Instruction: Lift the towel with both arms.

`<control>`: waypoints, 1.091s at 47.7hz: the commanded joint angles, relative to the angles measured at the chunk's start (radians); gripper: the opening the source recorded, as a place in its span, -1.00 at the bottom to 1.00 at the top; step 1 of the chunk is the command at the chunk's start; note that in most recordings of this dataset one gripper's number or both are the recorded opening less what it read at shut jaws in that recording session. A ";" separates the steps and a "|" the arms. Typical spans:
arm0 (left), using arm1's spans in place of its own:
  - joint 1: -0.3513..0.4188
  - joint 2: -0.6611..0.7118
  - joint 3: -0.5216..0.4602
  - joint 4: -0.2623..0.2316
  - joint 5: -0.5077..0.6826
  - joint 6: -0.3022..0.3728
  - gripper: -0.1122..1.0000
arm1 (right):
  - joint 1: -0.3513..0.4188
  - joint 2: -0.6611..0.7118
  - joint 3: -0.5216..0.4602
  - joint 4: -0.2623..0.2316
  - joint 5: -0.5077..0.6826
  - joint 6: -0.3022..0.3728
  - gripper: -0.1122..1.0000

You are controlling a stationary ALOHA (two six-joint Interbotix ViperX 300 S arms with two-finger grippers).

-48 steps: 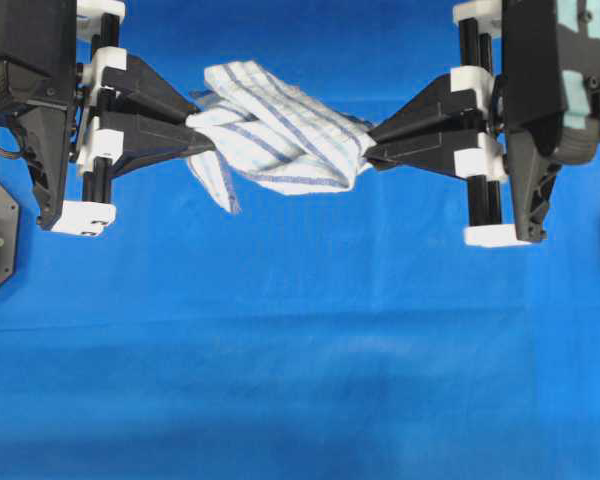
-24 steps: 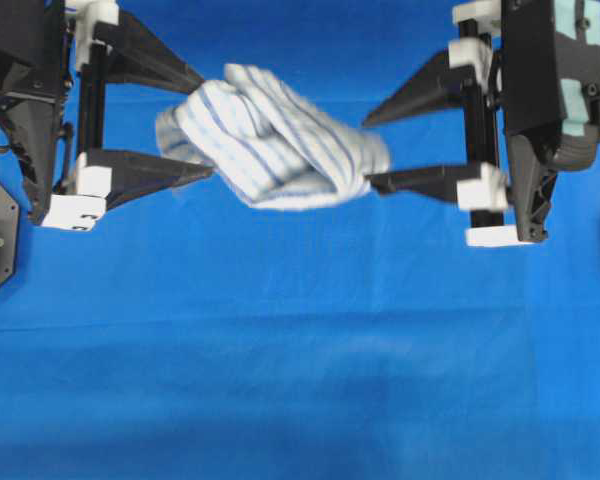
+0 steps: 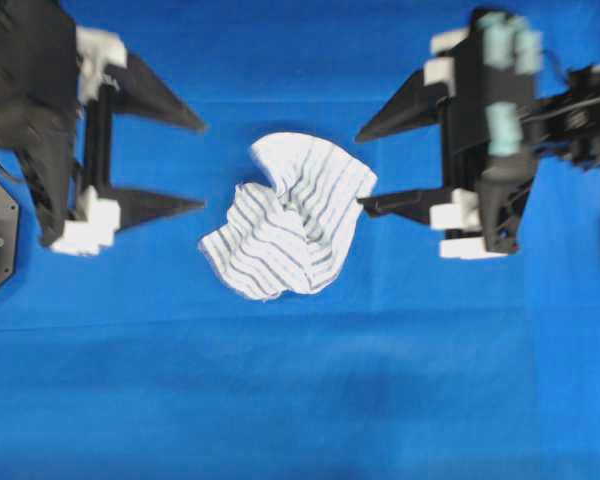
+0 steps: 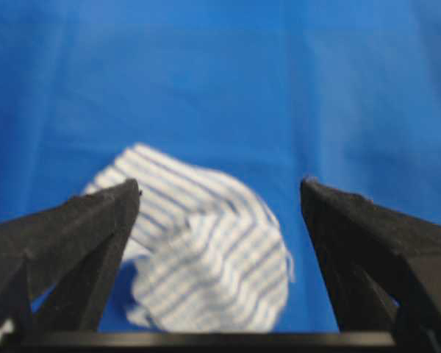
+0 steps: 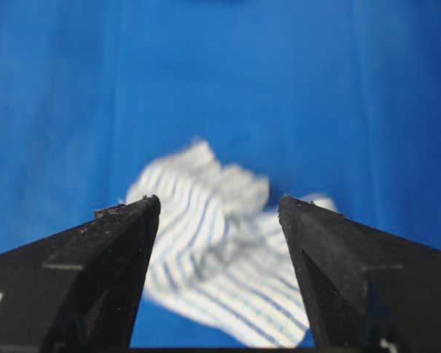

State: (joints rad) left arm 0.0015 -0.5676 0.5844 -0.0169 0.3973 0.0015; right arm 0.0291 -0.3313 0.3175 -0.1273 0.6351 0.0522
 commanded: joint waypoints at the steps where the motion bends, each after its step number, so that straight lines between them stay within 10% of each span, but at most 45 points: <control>1: -0.021 0.021 0.026 -0.002 -0.040 -0.003 0.83 | 0.006 0.017 0.029 0.002 -0.032 0.017 0.39; 28: -0.071 0.351 0.242 -0.002 -0.350 -0.008 0.83 | 0.034 0.256 0.252 0.003 -0.308 0.115 0.39; 52: -0.109 0.620 0.245 -0.002 -0.465 -0.008 0.83 | 0.038 0.469 0.272 0.003 -0.486 0.115 0.39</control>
State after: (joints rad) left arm -0.1043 0.0506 0.8452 -0.0184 -0.0522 -0.0061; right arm 0.0644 0.1365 0.5998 -0.1258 0.1703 0.1672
